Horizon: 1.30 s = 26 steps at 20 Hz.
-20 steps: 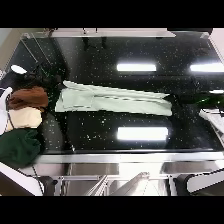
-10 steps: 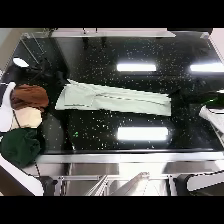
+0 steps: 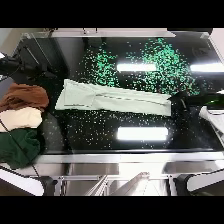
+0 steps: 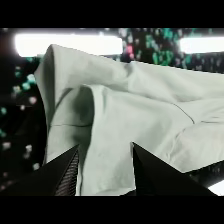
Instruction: Fold the shirts.
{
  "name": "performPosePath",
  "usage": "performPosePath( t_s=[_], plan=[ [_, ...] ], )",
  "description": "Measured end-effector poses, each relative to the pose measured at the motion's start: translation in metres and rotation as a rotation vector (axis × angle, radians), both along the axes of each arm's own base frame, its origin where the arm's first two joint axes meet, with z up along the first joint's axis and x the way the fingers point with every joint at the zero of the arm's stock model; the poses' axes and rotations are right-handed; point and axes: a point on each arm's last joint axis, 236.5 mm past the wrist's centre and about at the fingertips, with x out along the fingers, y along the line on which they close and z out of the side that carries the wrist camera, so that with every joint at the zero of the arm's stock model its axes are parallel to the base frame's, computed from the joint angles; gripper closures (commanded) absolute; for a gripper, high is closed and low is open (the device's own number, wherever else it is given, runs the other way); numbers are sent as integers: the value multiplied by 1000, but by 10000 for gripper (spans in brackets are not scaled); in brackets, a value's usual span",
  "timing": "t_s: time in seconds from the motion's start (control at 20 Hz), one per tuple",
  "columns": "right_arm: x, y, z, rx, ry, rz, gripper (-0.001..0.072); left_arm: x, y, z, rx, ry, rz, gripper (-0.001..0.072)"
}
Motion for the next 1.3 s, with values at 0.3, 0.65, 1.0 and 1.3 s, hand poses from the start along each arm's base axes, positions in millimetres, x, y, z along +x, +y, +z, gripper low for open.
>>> performPosePath(
  t_s=[0.3, 0.65, 1.0, 1.3],
  plan=[
    [24, 40, 4, 61, -39, 20, 692, -15, -60, 3, -24, 37, -119, 697],
    [47, 54, 122, 107, -260, 134, 692, -56, -234, -40, -86, 68, -331, 695],
    [23, 151, 239, 249, -434, 335, 691, -63, -391, -102, -117, 32, -414, 695],
    [9, 225, 248, 247, -457, 426, 692, -49, -368, -46, -266, 95, -385, 696]
  ],
)
